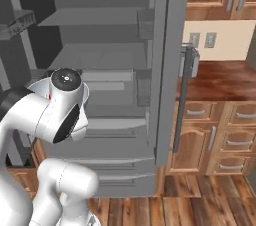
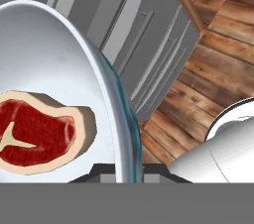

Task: Place one of the steaks on the plate and the other in the bowl. Then place the bowl in the fridge.

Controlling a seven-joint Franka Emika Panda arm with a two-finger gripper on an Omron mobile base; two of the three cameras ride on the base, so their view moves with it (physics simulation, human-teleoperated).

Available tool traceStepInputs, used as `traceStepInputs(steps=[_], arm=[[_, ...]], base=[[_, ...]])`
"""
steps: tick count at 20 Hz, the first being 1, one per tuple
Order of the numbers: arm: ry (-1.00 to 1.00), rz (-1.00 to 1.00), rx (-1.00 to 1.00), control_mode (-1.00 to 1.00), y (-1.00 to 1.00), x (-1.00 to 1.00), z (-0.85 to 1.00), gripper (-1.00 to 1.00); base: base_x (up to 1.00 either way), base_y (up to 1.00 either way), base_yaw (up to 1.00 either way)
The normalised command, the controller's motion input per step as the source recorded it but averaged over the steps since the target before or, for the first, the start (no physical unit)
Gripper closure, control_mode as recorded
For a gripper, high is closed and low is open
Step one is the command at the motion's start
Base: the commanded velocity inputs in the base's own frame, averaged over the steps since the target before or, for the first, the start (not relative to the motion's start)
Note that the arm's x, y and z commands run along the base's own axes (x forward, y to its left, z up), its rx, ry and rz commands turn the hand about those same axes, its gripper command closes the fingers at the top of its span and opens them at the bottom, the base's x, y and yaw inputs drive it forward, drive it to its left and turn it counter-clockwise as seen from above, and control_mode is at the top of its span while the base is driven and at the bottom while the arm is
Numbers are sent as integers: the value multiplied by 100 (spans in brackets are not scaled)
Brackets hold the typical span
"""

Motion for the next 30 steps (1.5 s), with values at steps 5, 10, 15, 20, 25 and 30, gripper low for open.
traceStepInputs(steps=[5,10,15,20,25,30], arm=[[0,0,0,100,0,0,0,100],[0,0,0,100,0,0,0,100],[0,0,0,100,0,0,0,100],[0,0,0,100,0,0,0,100],[0,0,0,100,0,0,0,100],[0,0,0,100,0,0,0,100]], base=[[43,-9,17],[51,-12,18],[49,-33,19],[45,-35,19],[59,-2,17],[51,-15,17]])
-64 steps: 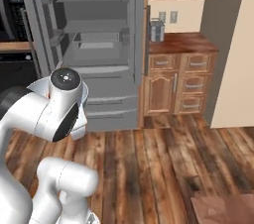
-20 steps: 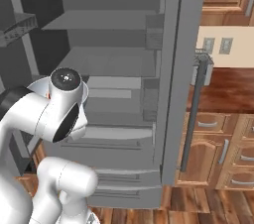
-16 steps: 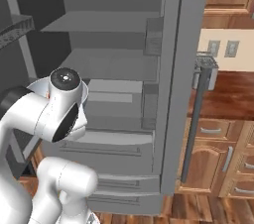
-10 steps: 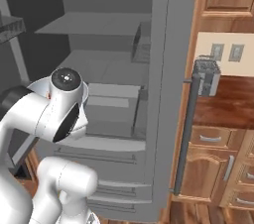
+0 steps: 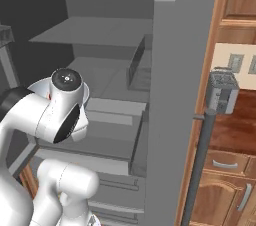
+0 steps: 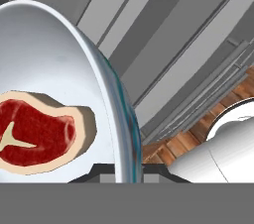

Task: Place one of the steaks on the plate and the other in the bowl. Then place the bowl in the fridge.

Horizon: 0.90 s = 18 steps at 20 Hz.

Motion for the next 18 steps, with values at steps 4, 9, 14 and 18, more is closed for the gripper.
traceStepInputs(steps=[4,9,14,18], arm=[[0,0,0,100,0,0,0,100],[0,0,0,100,0,0,0,100],[0,0,0,100,0,0,0,100],[0,8,0,-100,-1,0,0,100]], base=[[43,-14,16],[27,-14,19],[0,-13,19],[0,-2,4]])
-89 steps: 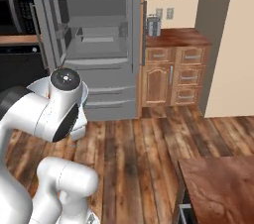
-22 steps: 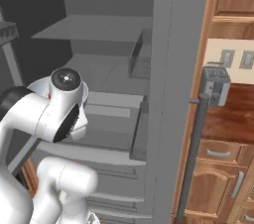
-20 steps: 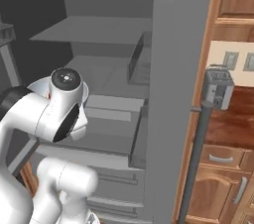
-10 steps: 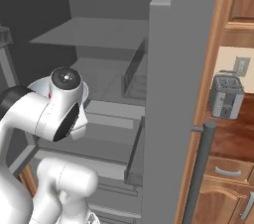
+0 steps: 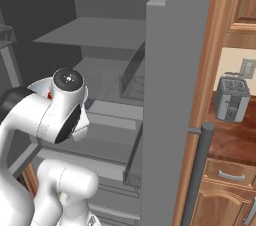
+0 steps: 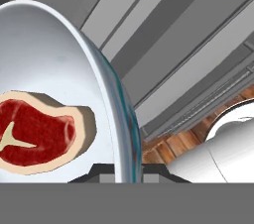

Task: Place one of the steaks on the plate and the other in the bowl. Then place the bowl in the fridge.

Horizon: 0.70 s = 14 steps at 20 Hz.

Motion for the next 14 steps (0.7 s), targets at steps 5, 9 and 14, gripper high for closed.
traceStepInputs(steps=[5,9,14], arm=[[0,-2,0,-100,0,3,9,100],[-1,-26,0,-100,0,8,14,100],[-10,-28,0,-100,-1,7,4,100]], base=[[0,0,0],[0,0,0],[0,0,0]])
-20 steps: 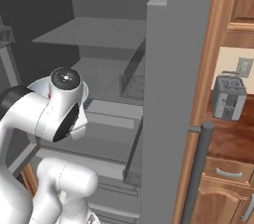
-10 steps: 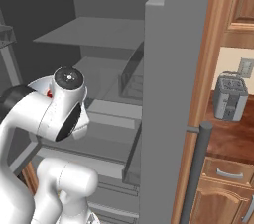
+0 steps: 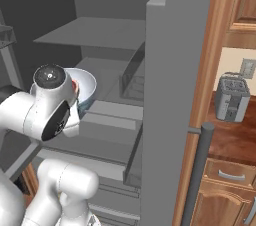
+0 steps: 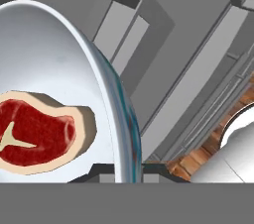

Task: Place one of the steaks on the plate and the other in the bowl. Then place the bowl in the fridge.

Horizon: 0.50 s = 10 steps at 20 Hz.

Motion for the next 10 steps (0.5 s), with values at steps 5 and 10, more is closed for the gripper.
traceStepInputs(steps=[5,10], arm=[[-8,-18,1,-100,-25,22,0,100],[0,-7,6,-100,-29,33,0,100]], base=[[0,0,0],[0,0,0]])
